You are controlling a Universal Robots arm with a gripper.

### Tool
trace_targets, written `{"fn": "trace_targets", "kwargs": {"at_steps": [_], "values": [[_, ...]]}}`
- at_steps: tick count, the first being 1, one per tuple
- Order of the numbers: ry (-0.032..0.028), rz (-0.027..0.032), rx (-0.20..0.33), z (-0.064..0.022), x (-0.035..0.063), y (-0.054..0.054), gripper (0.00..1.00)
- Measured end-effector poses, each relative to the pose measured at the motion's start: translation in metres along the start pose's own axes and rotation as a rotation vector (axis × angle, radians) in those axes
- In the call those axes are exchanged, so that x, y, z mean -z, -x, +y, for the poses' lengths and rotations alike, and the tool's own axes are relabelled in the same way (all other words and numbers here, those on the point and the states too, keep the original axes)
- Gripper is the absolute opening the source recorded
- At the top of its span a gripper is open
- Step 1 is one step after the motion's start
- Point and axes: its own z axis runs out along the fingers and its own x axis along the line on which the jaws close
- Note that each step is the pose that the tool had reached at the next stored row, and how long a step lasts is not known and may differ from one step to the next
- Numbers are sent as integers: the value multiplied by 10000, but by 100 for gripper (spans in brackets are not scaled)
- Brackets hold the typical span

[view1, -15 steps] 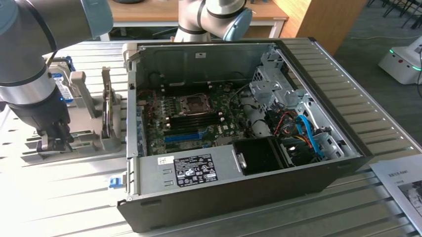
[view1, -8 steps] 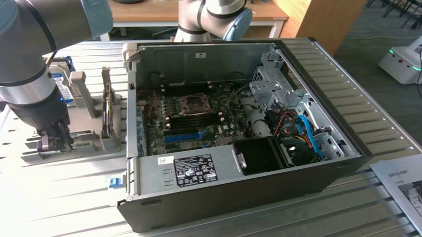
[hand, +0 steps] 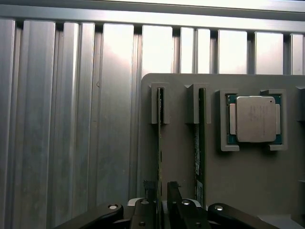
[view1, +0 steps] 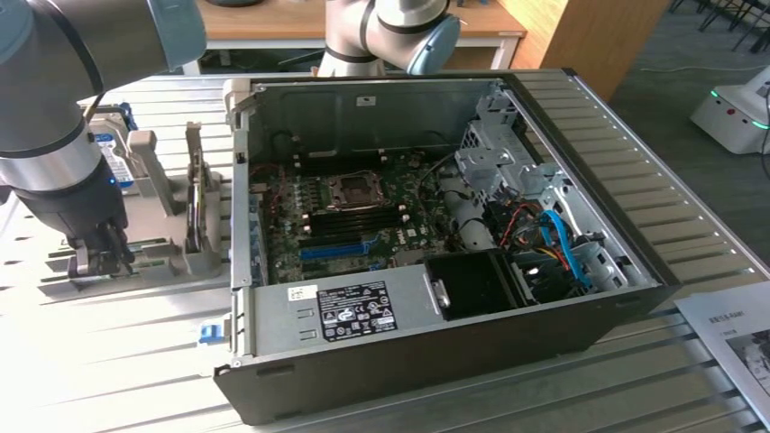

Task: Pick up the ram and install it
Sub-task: 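Pick up the ram and move it above insertion slot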

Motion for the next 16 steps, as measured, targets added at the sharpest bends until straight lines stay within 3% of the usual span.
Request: {"fn": "trace_targets", "kwargs": {"at_steps": [6,7,10,16], "values": [[0,0,0,0,0,0,23],[0,0,0,0,0,0,16],[0,0,0,0,0,0,12],[0,0,0,0,0,0,12]]}}
